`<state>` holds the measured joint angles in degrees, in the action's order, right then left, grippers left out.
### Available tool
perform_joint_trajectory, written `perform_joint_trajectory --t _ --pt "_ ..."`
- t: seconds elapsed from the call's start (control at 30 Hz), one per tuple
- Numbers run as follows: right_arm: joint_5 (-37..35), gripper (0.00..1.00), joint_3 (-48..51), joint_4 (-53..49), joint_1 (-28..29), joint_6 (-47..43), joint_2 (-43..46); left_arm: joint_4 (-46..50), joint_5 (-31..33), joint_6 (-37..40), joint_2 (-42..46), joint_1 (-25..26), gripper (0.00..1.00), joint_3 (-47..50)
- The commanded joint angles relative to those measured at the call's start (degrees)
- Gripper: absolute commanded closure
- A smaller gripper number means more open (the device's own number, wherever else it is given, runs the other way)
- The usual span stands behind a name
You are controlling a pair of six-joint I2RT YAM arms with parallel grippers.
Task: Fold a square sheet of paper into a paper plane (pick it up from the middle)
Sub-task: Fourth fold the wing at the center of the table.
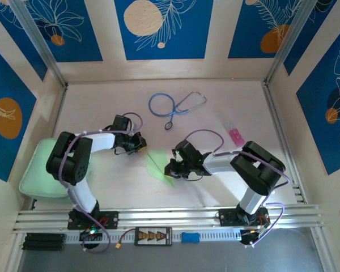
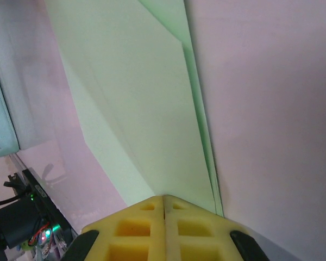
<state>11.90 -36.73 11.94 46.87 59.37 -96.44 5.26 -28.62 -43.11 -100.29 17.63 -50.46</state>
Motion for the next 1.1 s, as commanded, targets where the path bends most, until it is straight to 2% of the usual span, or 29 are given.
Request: perform_joint_trajectory --t 0.0,0.2,0.4,0.63,0.87,1.07 --pt "1.5 0.99 1.7 -7.8 -0.5 -2.4 -0.9 2.3 0.5 0.4 6.7 0.1 0.89 -0.1" --pt "2.1 0.98 1.3 -6.8 -1.2 -2.4 -0.5 -0.2 -2.4 -0.4 10.5 8.6 0.88 3.9" --pt "2.3 0.98 0.3 -7.4 -1.3 -3.0 -0.4 -6.5 -3.5 -3.5 6.3 14.9 0.89 7.9" --pt "2.7 0.97 -0.2 -7.6 -1.4 -3.1 0.6 -6.8 -1.8 -3.1 1.4 15.7 0.90 7.9" --pt "1.1 0.93 -3.6 -13.2 -0.5 -5.5 7.7 -2.7 1.3 -1.1 1.5 15.7 0.92 8.1" --pt "2.0 0.94 -3.5 -14.3 2.0 -5.6 6.9 -1.7 1.4 -0.6 1.4 15.7 0.92 7.2"
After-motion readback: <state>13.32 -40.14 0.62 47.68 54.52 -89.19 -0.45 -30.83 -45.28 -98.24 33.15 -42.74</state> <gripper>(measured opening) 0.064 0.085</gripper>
